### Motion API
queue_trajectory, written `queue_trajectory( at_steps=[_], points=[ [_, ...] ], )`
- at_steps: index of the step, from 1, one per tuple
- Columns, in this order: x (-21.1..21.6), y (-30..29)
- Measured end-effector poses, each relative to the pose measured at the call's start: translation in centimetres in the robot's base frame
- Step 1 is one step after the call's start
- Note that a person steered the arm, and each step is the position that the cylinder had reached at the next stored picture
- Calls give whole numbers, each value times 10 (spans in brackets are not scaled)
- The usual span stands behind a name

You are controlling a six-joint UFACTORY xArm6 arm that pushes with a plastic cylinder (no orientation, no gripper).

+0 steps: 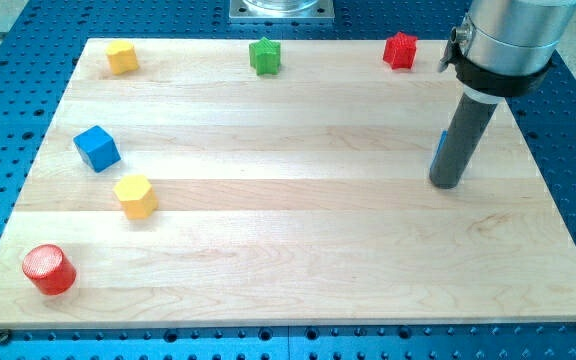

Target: Slide the hexagon to the bottom center of the board

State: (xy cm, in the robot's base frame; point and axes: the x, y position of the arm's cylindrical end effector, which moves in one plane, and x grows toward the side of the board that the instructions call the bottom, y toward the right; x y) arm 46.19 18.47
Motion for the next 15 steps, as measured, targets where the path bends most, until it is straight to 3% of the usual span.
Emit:
queue_trajectory(
  at_steps=[1, 2, 3, 6, 12, 15],
  points=[
    [11, -34],
    [26, -111],
    [6, -140],
    [-23, -162],
    [-23, -318],
    [3, -394]
  ],
)
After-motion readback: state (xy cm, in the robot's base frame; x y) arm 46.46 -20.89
